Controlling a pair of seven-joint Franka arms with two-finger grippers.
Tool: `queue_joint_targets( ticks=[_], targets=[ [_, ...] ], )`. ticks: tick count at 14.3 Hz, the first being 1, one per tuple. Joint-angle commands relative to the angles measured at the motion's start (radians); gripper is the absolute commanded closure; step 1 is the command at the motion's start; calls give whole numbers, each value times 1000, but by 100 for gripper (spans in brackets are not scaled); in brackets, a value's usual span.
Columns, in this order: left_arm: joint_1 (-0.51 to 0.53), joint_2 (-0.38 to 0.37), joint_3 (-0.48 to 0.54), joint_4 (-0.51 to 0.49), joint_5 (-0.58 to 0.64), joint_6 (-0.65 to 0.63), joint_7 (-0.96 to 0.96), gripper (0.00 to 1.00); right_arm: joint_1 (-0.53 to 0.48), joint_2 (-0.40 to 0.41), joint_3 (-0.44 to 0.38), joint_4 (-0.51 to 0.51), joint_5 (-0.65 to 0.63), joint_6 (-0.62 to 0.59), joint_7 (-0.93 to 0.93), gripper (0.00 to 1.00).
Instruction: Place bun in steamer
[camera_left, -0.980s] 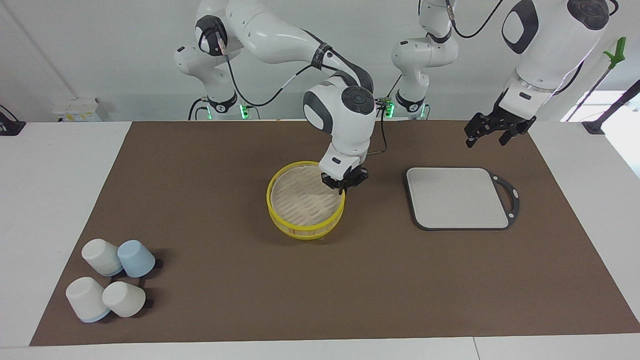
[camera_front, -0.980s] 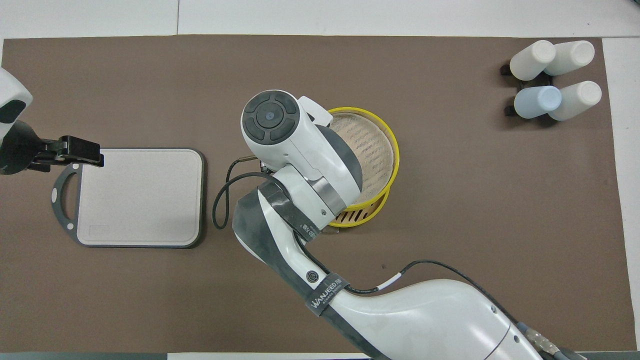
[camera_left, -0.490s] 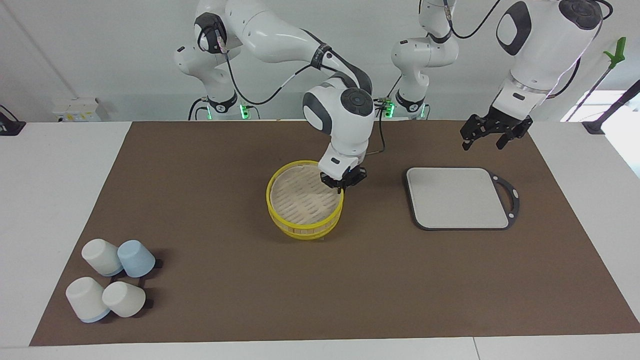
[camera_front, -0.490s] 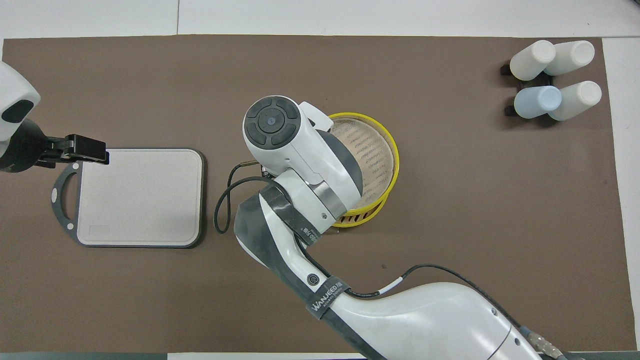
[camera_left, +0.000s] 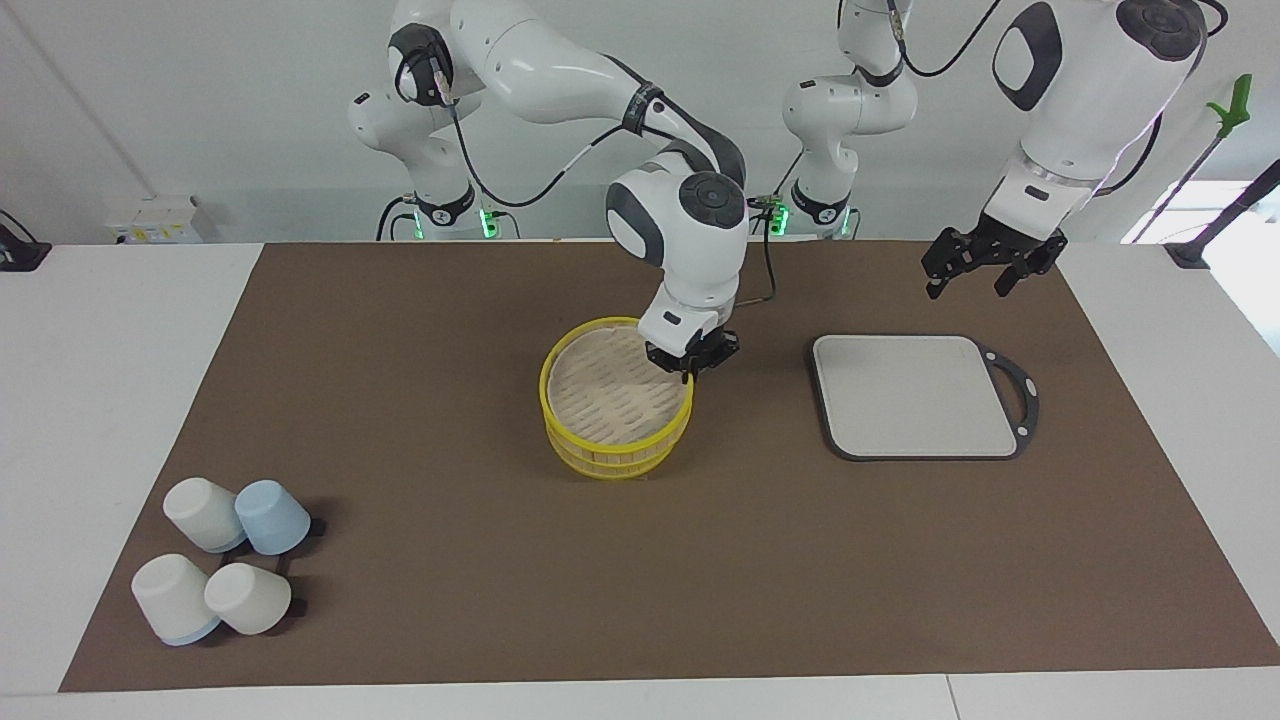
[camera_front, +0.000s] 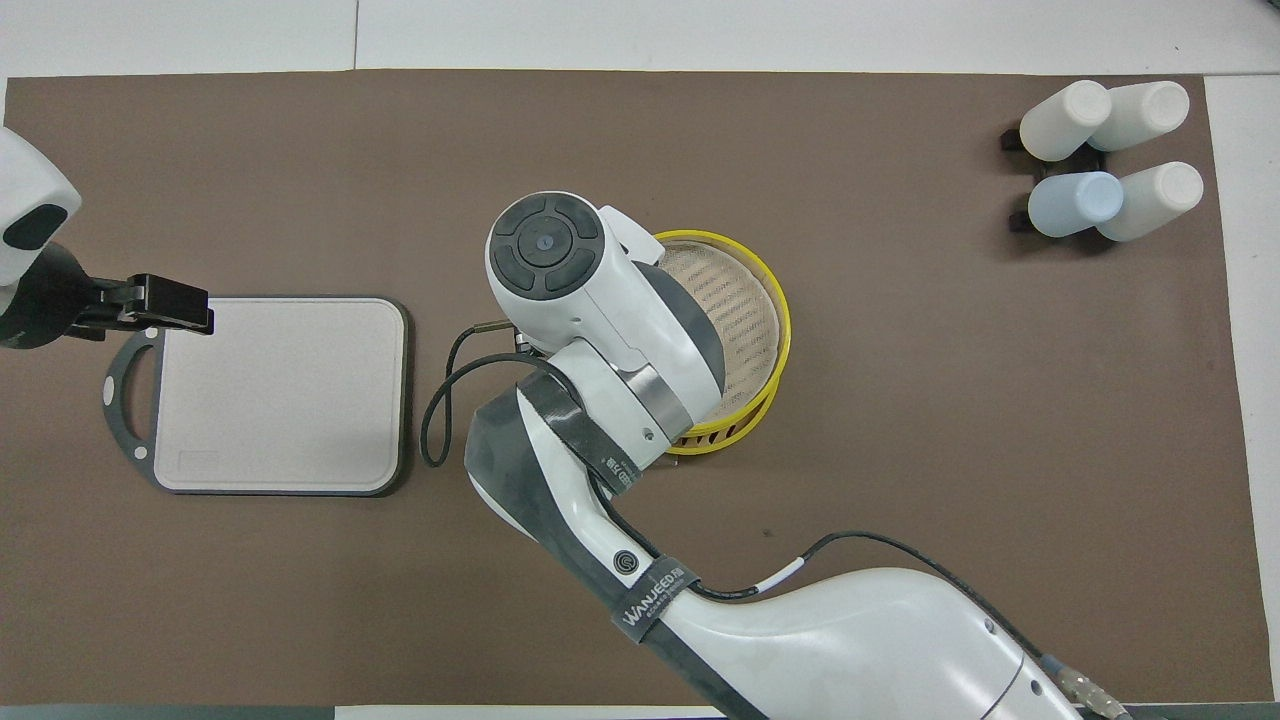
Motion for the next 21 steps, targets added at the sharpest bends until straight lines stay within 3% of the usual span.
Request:
queue_joint_targets(
  ticks=[1,3,21],
  targets=[
    [-19,-17,16,-1,15,-21,14,0,0,-45,1,-73,7,54,21,100],
    [-17,-20,16,-3,15,-18,19,0,2,-60,0,-119,8,106,24,100],
    [-19,-22,13,-10,14,-10,17,0,11,-94,0,-190,7,91,38,100]
  ],
)
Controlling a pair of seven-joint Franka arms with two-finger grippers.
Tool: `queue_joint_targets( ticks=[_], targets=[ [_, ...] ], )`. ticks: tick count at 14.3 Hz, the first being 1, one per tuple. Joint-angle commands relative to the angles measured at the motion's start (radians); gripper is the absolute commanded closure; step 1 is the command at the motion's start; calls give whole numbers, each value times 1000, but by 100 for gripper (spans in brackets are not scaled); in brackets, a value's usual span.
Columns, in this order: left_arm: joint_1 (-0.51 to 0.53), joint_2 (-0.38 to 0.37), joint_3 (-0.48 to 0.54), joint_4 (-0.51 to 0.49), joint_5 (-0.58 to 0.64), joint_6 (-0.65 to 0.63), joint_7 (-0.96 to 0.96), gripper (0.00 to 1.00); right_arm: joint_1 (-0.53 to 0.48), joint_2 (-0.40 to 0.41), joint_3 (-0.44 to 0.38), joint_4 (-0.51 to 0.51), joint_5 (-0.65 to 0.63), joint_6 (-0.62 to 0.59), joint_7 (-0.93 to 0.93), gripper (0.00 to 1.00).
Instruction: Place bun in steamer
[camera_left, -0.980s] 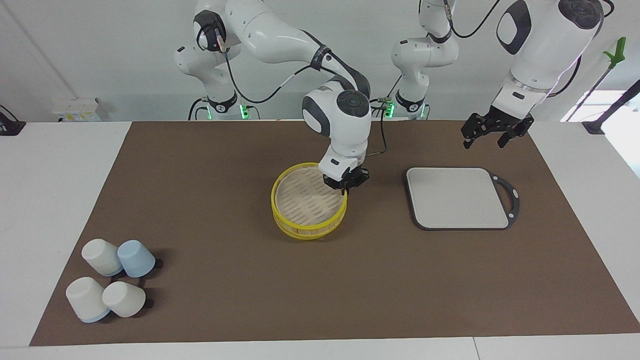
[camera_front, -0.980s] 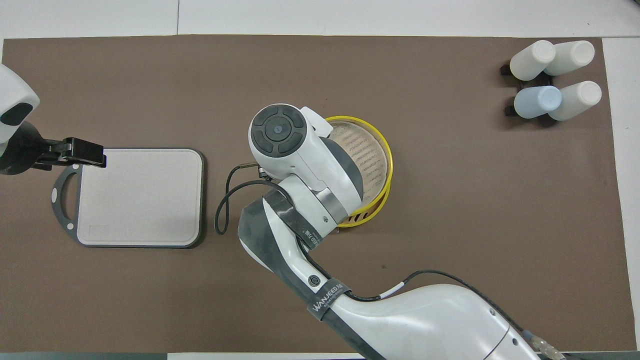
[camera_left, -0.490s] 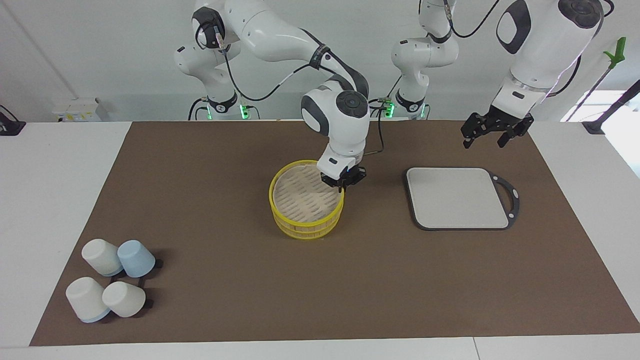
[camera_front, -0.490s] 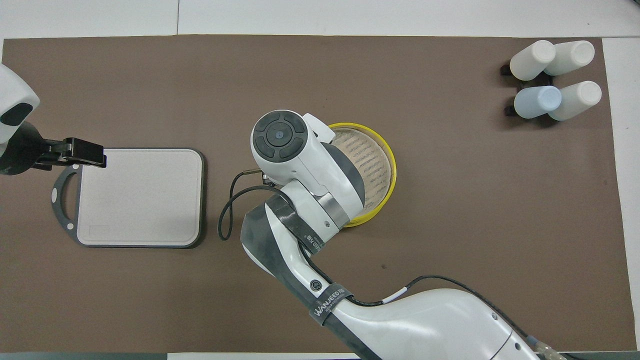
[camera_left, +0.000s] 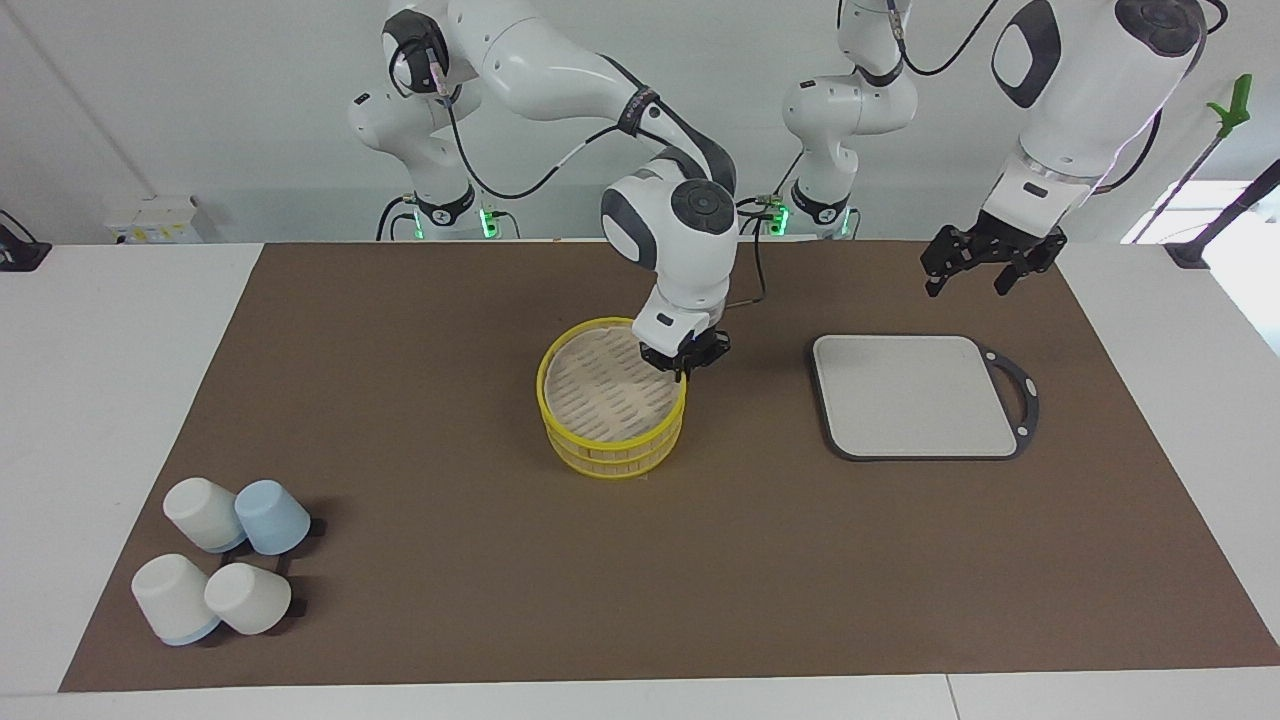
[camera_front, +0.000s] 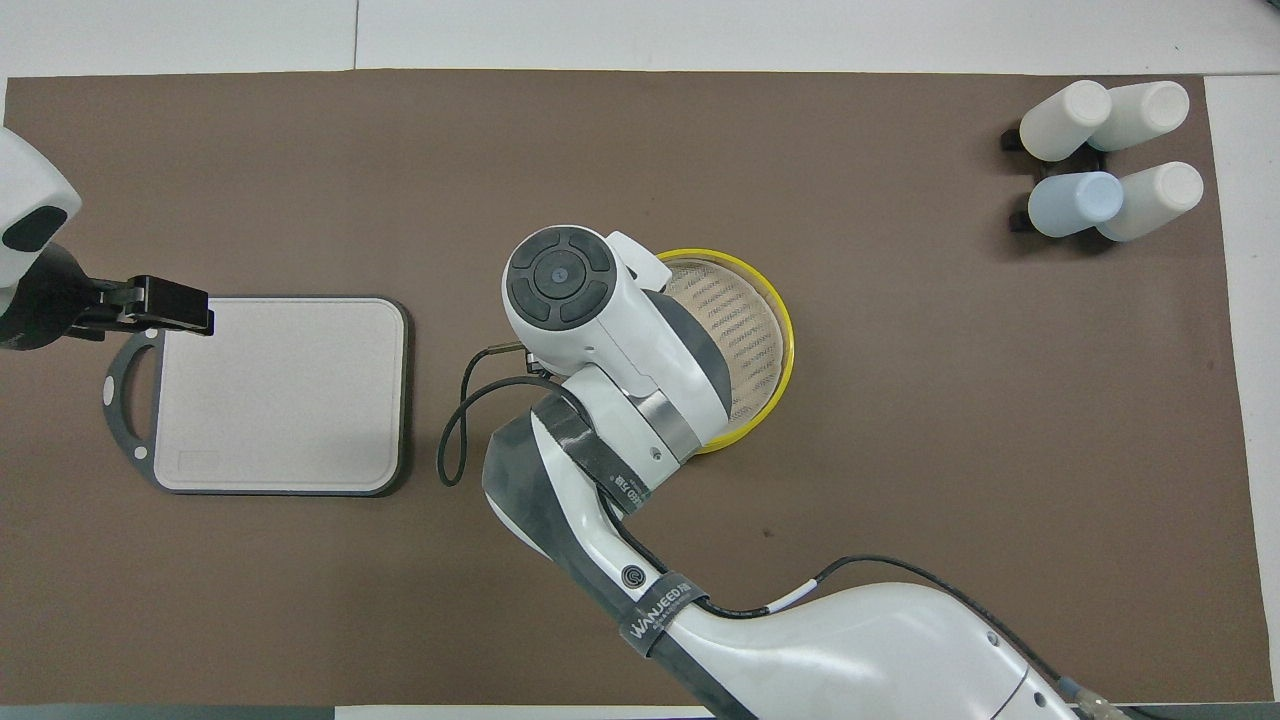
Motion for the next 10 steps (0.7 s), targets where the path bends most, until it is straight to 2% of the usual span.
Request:
queue_joint_targets(
  ticks=[1,7,10],
  targets=[
    [-16,-18,15,-11,13,-7,13,0,5,-38,0,-51,6,14,39,100],
    [-17,-18,13,-9,13,-7,13,0,18,-41,0,-63,6,17,79,100],
    [-16,-18,13,-9,13,-7,11,0,28,-64,0,-123,6,79,80,100]
  ],
)
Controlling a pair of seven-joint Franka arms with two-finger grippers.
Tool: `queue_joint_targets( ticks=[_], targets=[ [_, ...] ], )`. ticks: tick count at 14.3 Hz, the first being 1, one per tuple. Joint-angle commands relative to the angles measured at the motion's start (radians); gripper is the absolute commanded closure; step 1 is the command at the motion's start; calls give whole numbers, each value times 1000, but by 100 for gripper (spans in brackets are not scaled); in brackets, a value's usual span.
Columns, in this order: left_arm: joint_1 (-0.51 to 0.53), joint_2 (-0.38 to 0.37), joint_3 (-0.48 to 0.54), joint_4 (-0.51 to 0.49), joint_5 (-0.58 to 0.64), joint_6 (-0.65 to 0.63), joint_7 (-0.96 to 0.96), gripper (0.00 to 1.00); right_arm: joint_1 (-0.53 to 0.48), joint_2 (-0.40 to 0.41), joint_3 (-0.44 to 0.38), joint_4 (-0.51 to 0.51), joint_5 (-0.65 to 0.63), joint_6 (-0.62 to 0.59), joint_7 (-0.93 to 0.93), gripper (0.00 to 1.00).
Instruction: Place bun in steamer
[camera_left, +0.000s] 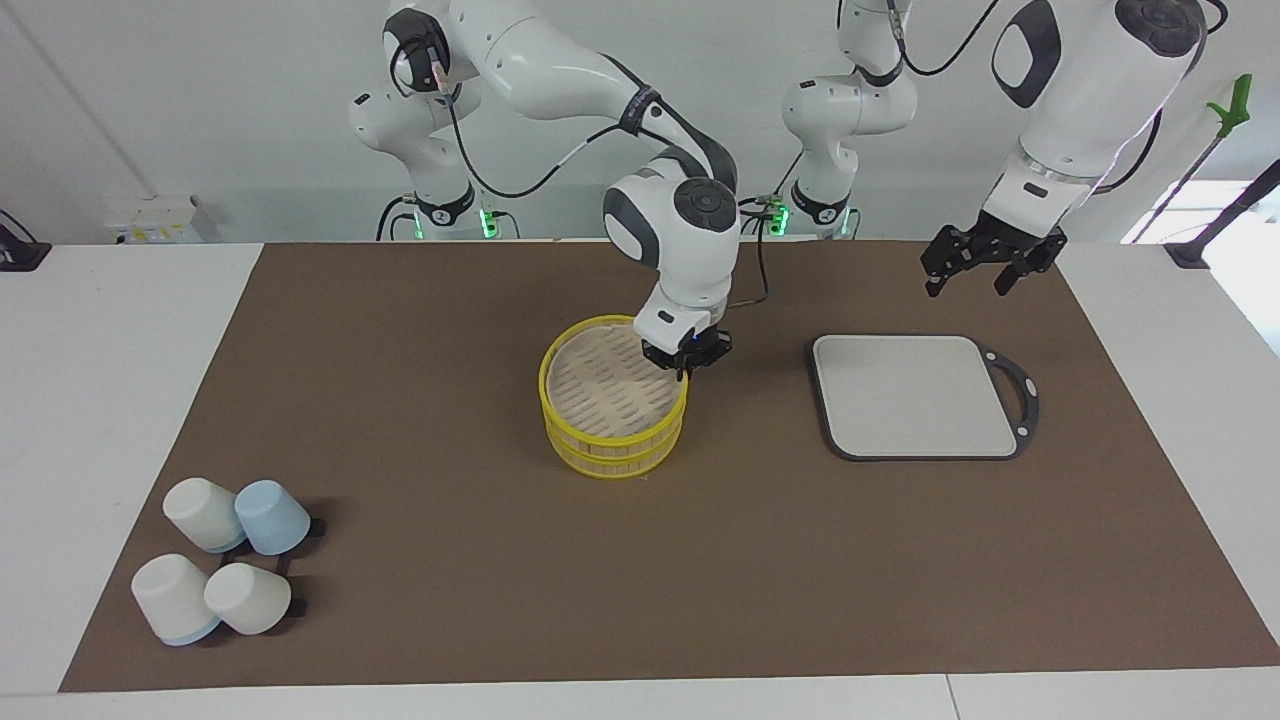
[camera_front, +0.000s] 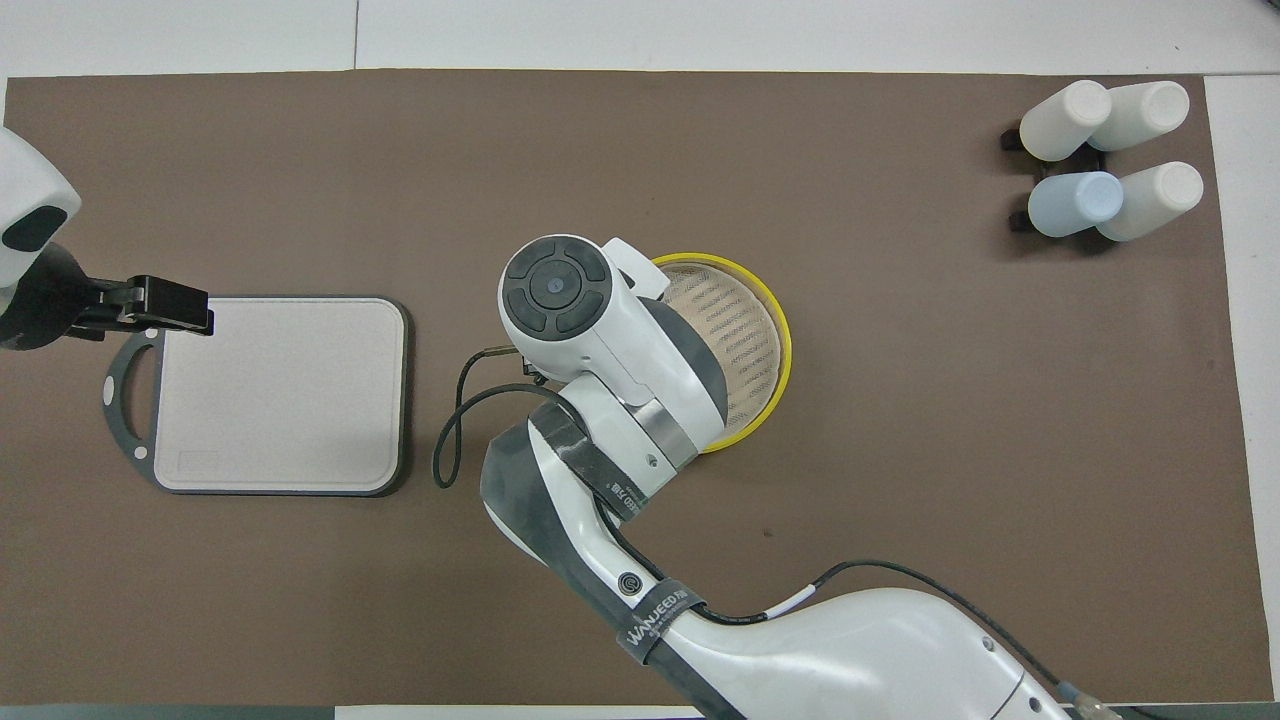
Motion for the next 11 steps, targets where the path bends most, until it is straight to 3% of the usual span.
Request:
queue_joint_targets(
  ticks=[1,5,6,7,8,9,11],
  targets=[
    [-17,-18,13,-8,13,-4,11,0,15,-58,3,-107,7,61,41,100],
    [-19,-16,13,-6,13,-4,6,0,8,-58,3,-108,9,59,30,100],
    [-17,-16,13,-6,13,-4,6,0,0,-58,3,-107,7,56,18,95],
    [-17,-18,13,-6,13,-4,6,0,-6,-56,3,-108,7,58,-1,76],
    [-17,-18,13,-6,13,-4,6,0,-6,-56,3,-107,7,64,-2,37],
    [-19,-16,13,-6,13,-4,6,0,-6,-56,3,-104,9,64,4,5],
    [-17,-16,13,-6,13,-4,6,0,-6,-55,3,-99,7,65,7,0]
  ],
)
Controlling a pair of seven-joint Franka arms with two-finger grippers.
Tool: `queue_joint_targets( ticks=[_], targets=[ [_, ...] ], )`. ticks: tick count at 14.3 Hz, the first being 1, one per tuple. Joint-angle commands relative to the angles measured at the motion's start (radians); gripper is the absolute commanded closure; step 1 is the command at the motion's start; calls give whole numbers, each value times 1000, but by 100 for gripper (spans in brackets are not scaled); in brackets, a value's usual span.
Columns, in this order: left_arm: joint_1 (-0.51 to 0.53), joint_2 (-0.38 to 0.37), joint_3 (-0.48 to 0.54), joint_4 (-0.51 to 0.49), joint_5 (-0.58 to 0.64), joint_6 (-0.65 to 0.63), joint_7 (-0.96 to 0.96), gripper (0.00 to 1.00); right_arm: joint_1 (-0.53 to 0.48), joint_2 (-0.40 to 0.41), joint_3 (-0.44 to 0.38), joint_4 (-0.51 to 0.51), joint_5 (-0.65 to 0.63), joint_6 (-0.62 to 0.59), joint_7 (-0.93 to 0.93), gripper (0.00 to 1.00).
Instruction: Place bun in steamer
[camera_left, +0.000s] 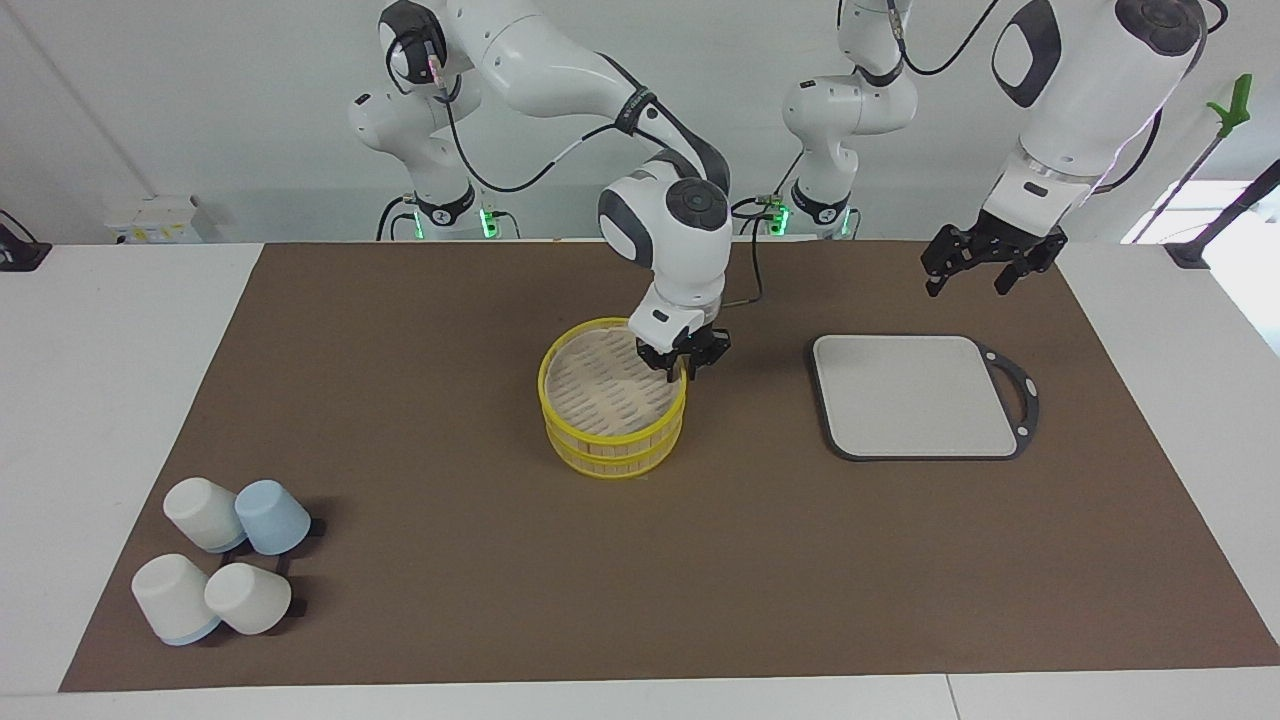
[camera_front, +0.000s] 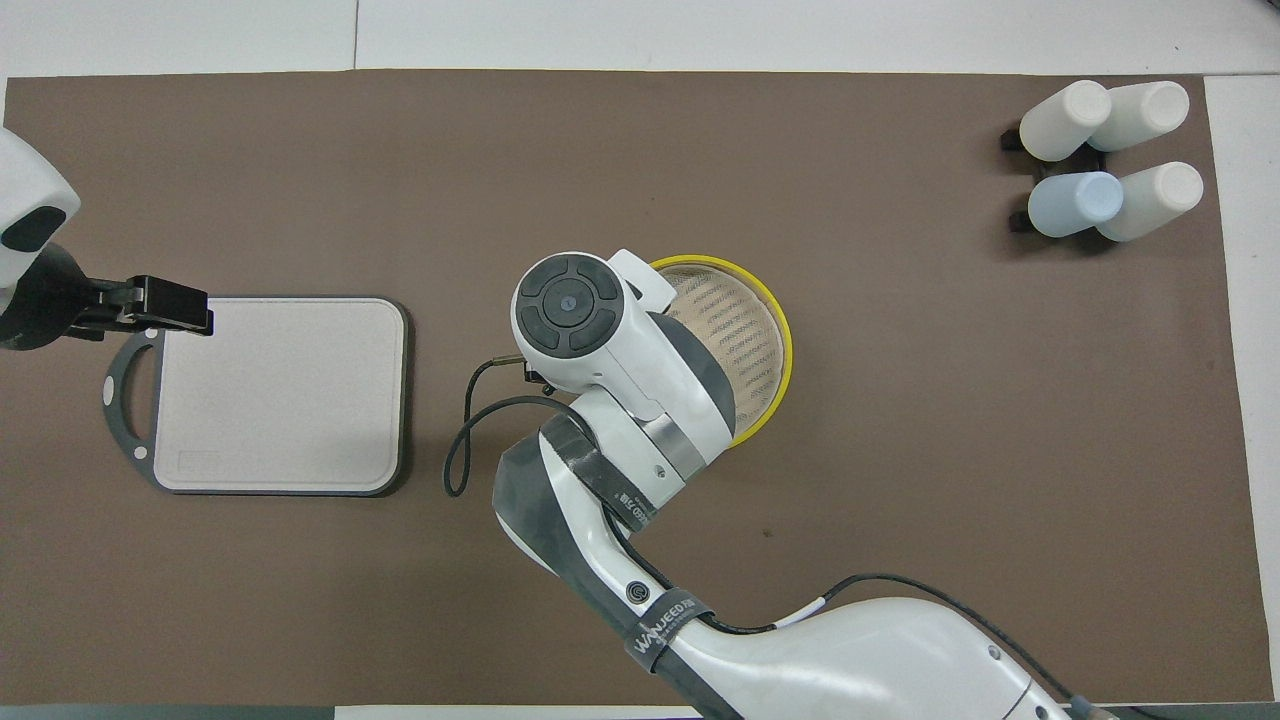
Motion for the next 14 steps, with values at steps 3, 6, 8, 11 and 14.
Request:
queue_joint_targets(
  ticks=[3,6,8,11,14],
  targets=[
    [-17,-15,13,-6,13,-4,6,0,-14,-27,-1,-4,0,1,3,0],
    [-19,-15,13,-5,13,-8,5,0,-59,-67,-1,1,-5,-14,0,0],
    [-17,-15,13,-5,13,-17,2,0,-108,-113,-1,3,-7,-40,-8,0],
    [-19,-17,13,-5,13,-19,3,0,-192,-182,-1,3,-8,-100,-69,0],
    [-17,-15,13,-3,15,-19,6,0,-284,-225,-1,0,-8,-170,-94,0]
  ],
)
